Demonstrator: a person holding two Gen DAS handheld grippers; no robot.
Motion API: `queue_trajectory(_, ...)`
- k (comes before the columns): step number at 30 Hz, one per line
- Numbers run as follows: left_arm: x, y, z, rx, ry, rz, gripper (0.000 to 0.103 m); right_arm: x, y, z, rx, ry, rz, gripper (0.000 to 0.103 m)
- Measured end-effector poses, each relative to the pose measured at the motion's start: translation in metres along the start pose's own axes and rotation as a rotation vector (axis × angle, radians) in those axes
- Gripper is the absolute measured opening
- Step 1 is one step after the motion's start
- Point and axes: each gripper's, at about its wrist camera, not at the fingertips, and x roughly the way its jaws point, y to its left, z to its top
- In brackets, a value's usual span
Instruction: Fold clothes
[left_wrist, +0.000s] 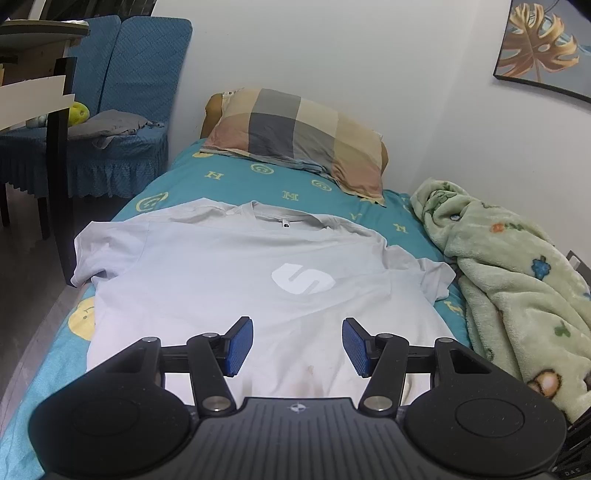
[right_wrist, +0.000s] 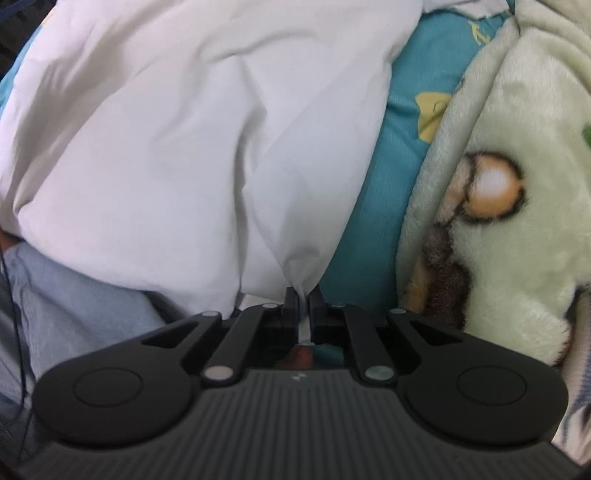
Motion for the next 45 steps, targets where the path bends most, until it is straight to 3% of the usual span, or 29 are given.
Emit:
queue_trajectory(5, -0.001, 0.0, -0.001, 0.005, 0.005, 0.002, 0.057, -0.02, -0.005, -0.001, 0.077, -0.085, 0.032, 0.011)
queue_trajectory(12, -0.001, -0.008, -0.002, 0.043, 0.012, 0.002, 0.058, -0.073, -0.003, 0.013, 0.184, -0.339, 0.05, 0.021)
queue_trajectory(17, -0.004, -0.011, -0.004, 0.064, 0.009, 0.005, 0.059, -0.1, 0.006, 0.028, 0.205, -0.507, 0.062, 0.021)
queue_trajectory(25, -0.012, -0.017, -0.006, 0.112, -0.014, 0.019, 0.06, -0.101, 0.028, 0.054, 0.298, -0.808, 0.141, 0.021)
queue_trajectory(32, -0.024, -0.012, -0.008, 0.11, -0.035, 0.037, 0.062, -0.062, 0.046, 0.059, 0.275, -0.947, 0.13, 0.021)
queue_trajectory(36, -0.022, -0.005, -0.005, 0.048, -0.039, 0.027, 0.064, -0.046, 0.043, 0.052, 0.289, -0.953, 0.124, 0.021)
queue_trajectory(40, -0.014, 0.015, 0.001, -0.073, -0.054, 0.017, 0.078, -0.046, 0.042, 0.05, 0.301, -0.958, 0.134, 0.021)
queue_trajectory(41, -0.011, 0.023, 0.003, -0.111, -0.058, 0.02, 0.081, -0.046, 0.043, 0.049, 0.302, -0.958, 0.139, 0.023)
queue_trajectory(42, -0.007, 0.033, 0.005, -0.159, -0.057, 0.036, 0.081, -0.045, 0.044, 0.049, 0.3, -0.955, 0.149, 0.037)
queue_trajectory(43, -0.001, 0.044, 0.007, -0.209, -0.055, 0.052, 0.082, -0.044, 0.044, 0.048, 0.301, -0.954, 0.16, 0.057)
queue_trajectory(45, 0.01, 0.068, 0.013, -0.305, -0.051, 0.082, 0.082, -0.044, 0.041, 0.045, 0.322, -0.962, 0.183, 0.078)
